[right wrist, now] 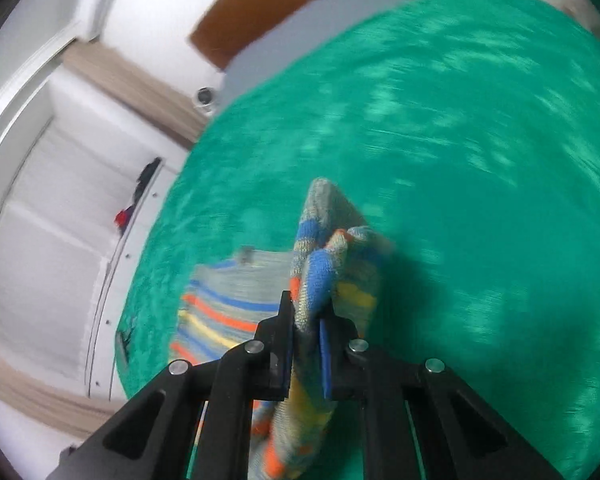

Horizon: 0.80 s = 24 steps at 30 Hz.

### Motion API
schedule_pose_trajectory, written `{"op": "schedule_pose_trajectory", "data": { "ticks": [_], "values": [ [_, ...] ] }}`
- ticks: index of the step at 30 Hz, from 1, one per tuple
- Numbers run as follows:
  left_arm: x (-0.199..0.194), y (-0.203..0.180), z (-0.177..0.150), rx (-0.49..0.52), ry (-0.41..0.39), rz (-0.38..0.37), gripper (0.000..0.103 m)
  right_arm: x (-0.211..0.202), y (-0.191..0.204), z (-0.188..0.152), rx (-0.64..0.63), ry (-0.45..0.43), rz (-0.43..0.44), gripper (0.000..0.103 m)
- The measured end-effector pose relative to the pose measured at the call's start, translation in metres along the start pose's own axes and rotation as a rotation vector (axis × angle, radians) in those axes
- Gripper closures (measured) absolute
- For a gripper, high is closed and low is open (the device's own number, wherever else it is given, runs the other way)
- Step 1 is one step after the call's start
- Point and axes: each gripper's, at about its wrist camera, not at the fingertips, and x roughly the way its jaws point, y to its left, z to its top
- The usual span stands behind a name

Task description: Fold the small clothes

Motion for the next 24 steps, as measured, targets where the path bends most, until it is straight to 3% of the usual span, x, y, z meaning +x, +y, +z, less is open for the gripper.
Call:
{"op": "schedule_pose_trajectory", "data": {
  "ticks": [7,10,15,17,20,24],
  "values": [
    [-0.037,0.111,-0.022,-0.279,-0.004,0.093,0.099,0.096,0.101,-0.002,-0.114,0.093,0.053,0.092],
    [-0.040,0.140,-0.037,-0.360,0.015,0.122,0.099,0.149,0.136,-0.013,-0.166,0.155,0.024,0.092],
    [-0.036,0.167,-0.054,-0.416,0.055,0.153,0.097,0.211,0.159,-0.027,-0.204,0.223,-0.025,0.091],
    [-0.033,0.175,-0.052,-0.433,0.062,0.169,0.087,0.225,0.155,-0.031,-0.148,0.238,0.000,0.084],
    [-0.036,0.181,-0.050,-0.446,0.067,0.142,0.082,0.222,0.148,-0.036,-0.044,0.225,0.079,0.067],
    [-0.050,0.182,-0.048,-0.433,0.040,0.146,0.049,0.185,0.147,-0.035,-0.060,0.172,0.116,0.067]
  ]
}}
